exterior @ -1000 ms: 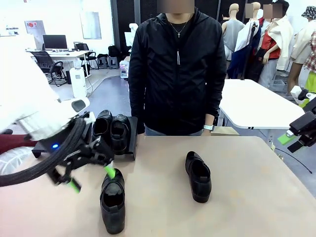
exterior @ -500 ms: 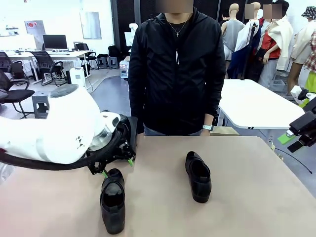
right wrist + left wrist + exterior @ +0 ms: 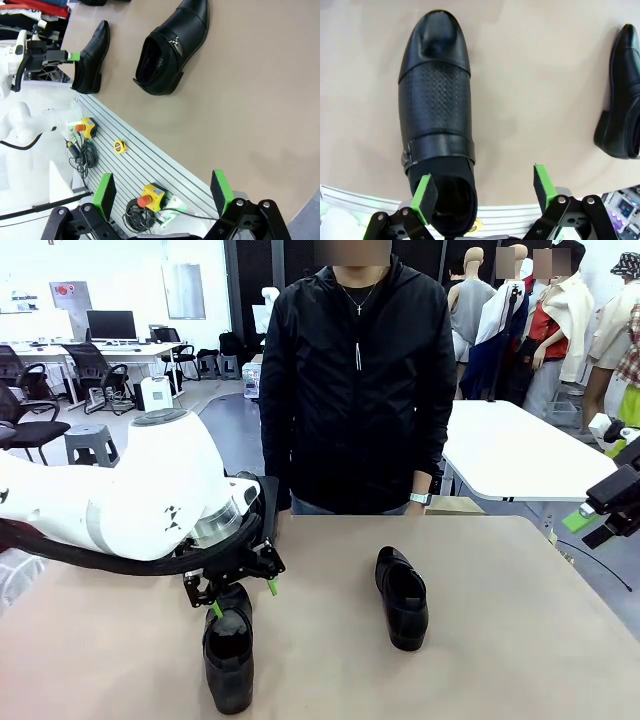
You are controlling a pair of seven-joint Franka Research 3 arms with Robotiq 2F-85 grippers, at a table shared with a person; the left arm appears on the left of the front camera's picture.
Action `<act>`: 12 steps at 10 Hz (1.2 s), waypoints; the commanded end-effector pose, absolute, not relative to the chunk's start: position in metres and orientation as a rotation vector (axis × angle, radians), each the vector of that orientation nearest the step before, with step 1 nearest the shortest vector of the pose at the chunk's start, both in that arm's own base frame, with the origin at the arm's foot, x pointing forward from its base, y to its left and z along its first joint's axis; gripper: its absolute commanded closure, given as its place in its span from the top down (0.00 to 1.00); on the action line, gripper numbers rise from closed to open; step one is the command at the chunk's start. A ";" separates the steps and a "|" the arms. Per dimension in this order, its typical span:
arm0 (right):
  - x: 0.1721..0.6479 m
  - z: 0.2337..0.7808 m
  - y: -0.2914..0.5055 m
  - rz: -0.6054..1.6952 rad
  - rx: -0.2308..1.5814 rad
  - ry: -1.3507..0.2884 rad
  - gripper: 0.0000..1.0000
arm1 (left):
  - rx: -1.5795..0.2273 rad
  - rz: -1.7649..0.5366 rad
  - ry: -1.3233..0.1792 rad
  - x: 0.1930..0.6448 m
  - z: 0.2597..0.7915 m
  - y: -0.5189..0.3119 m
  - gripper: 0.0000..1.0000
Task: Organize the shoes by placing them on the stand.
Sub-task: Place the Shoe from the middle of the table onto the Shoes Stand.
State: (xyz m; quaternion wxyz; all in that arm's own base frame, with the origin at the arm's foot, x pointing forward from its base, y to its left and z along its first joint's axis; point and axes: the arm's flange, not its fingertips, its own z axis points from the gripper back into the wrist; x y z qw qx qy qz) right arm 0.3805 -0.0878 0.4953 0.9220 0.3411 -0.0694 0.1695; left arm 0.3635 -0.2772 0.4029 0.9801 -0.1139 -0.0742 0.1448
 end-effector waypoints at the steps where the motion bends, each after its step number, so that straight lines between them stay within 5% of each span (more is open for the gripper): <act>1: 0.383 0.500 -0.088 0.325 0.694 -0.135 1.00 | -0.212 0.297 -0.130 0.355 0.405 -0.280 1.00; 9: 0.383 0.500 -0.088 0.325 0.694 -0.135 1.00 | -0.081 0.301 -0.072 0.373 0.355 -0.305 1.00; 10: 0.383 0.500 -0.088 0.325 0.694 -0.135 1.00 | -0.059 0.316 -0.094 0.374 0.355 -0.305 0.40; 11: 0.383 0.500 -0.088 0.325 0.694 -0.135 1.00 | -0.054 0.317 -0.101 0.374 0.355 -0.305 0.00; 12: 0.383 0.500 -0.088 0.325 0.694 -0.135 1.00 | -0.052 0.317 -0.104 0.374 0.355 -0.304 0.00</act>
